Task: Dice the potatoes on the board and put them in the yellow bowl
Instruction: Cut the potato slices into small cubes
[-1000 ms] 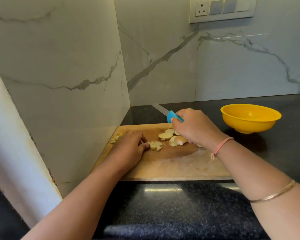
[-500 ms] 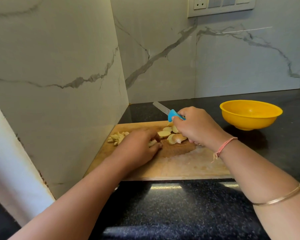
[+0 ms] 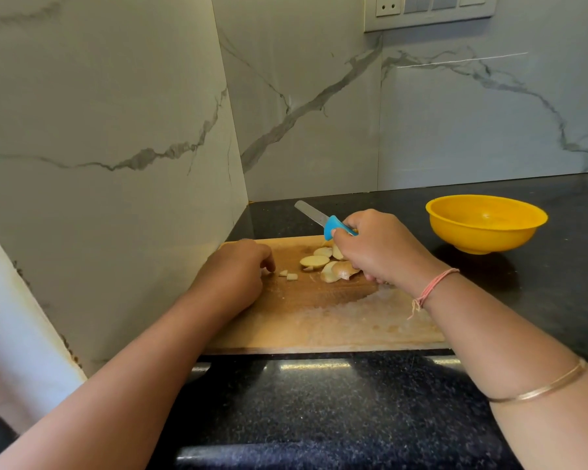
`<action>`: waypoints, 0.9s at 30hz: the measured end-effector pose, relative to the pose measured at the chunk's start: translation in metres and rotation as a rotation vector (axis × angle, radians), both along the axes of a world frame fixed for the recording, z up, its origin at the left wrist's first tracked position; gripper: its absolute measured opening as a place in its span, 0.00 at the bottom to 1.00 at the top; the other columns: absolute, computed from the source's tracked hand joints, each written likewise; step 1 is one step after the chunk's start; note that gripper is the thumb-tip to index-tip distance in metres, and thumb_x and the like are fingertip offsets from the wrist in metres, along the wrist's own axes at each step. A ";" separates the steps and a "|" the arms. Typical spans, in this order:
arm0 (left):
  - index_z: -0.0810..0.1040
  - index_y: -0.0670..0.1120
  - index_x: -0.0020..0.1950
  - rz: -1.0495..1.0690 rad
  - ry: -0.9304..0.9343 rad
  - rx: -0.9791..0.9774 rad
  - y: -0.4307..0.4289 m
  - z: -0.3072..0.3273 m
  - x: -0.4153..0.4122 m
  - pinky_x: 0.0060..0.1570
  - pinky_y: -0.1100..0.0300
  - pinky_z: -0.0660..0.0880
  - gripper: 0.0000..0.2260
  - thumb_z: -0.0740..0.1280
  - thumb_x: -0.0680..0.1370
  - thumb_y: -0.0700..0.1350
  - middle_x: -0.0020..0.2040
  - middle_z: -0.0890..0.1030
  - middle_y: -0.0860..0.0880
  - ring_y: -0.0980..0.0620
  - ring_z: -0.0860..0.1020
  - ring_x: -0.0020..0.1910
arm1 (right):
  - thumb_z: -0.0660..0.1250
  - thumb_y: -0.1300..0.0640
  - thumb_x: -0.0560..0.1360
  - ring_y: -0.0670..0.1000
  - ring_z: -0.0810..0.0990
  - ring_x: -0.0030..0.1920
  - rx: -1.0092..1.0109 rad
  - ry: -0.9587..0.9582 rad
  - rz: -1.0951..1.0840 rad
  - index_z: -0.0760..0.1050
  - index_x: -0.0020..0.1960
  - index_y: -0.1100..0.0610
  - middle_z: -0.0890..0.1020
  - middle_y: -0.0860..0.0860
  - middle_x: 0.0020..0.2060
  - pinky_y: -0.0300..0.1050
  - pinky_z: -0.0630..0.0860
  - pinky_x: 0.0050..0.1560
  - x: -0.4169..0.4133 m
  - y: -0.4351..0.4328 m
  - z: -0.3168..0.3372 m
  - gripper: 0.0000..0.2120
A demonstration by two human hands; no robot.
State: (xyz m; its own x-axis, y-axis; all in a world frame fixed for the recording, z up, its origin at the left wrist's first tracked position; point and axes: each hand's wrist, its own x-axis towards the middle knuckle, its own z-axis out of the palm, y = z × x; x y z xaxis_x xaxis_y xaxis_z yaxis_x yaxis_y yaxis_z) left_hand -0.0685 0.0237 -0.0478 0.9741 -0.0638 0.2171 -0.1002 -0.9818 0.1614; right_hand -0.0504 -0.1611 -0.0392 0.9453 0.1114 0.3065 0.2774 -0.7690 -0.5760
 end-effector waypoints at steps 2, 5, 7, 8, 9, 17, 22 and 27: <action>0.79 0.50 0.58 -0.050 -0.049 -0.009 -0.006 -0.001 0.000 0.48 0.63 0.69 0.13 0.60 0.79 0.38 0.59 0.77 0.51 0.52 0.74 0.55 | 0.56 0.52 0.80 0.45 0.71 0.28 0.003 -0.004 0.002 0.73 0.61 0.57 0.75 0.50 0.32 0.35 0.66 0.26 0.000 0.000 0.000 0.15; 0.79 0.50 0.58 -0.149 -0.098 -0.046 -0.019 -0.002 0.001 0.47 0.64 0.70 0.09 0.63 0.80 0.45 0.55 0.78 0.52 0.56 0.74 0.51 | 0.56 0.52 0.80 0.45 0.71 0.28 0.005 -0.003 0.006 0.74 0.61 0.56 0.74 0.50 0.32 0.36 0.65 0.26 0.000 -0.001 0.000 0.14; 0.78 0.50 0.58 -0.197 -0.088 -0.049 -0.025 -0.005 0.006 0.49 0.63 0.73 0.09 0.64 0.79 0.47 0.54 0.77 0.52 0.56 0.74 0.51 | 0.56 0.52 0.80 0.45 0.70 0.28 0.002 0.003 0.007 0.73 0.61 0.56 0.74 0.49 0.32 0.35 0.65 0.26 0.000 -0.001 0.000 0.14; 0.78 0.50 0.59 -0.208 -0.079 -0.046 -0.027 -0.006 0.008 0.50 0.63 0.74 0.09 0.65 0.79 0.48 0.54 0.76 0.52 0.56 0.74 0.50 | 0.56 0.52 0.80 0.45 0.70 0.28 0.001 0.004 0.006 0.73 0.61 0.56 0.74 0.49 0.33 0.35 0.64 0.26 -0.001 -0.001 0.000 0.14; 0.77 0.50 0.58 -0.213 -0.075 -0.041 -0.029 -0.007 0.011 0.48 0.63 0.74 0.09 0.65 0.79 0.48 0.53 0.75 0.52 0.56 0.74 0.49 | 0.56 0.52 0.80 0.45 0.70 0.29 0.000 0.004 0.003 0.73 0.61 0.56 0.74 0.49 0.33 0.35 0.64 0.27 -0.001 -0.001 0.000 0.14; 0.72 0.51 0.48 -0.118 -0.066 -0.139 -0.038 -0.010 0.027 0.40 0.65 0.72 0.05 0.67 0.77 0.44 0.47 0.73 0.51 0.55 0.72 0.41 | 0.56 0.52 0.80 0.44 0.70 0.29 -0.009 0.011 -0.006 0.73 0.62 0.56 0.73 0.49 0.33 0.35 0.65 0.27 0.001 -0.002 0.000 0.15; 0.70 0.51 0.49 -0.135 -0.098 -0.086 -0.025 -0.014 0.021 0.42 0.64 0.71 0.05 0.63 0.79 0.41 0.48 0.71 0.52 0.55 0.71 0.43 | 0.56 0.51 0.80 0.44 0.70 0.30 -0.008 0.018 -0.011 0.72 0.63 0.56 0.73 0.49 0.33 0.35 0.65 0.28 0.002 -0.003 -0.001 0.15; 0.72 0.49 0.55 0.013 -0.152 0.136 -0.005 -0.016 0.018 0.49 0.59 0.70 0.08 0.57 0.80 0.40 0.55 0.71 0.49 0.50 0.70 0.52 | 0.56 0.51 0.80 0.45 0.70 0.29 -0.020 0.013 -0.002 0.72 0.62 0.56 0.73 0.49 0.32 0.35 0.66 0.27 0.002 -0.003 0.000 0.15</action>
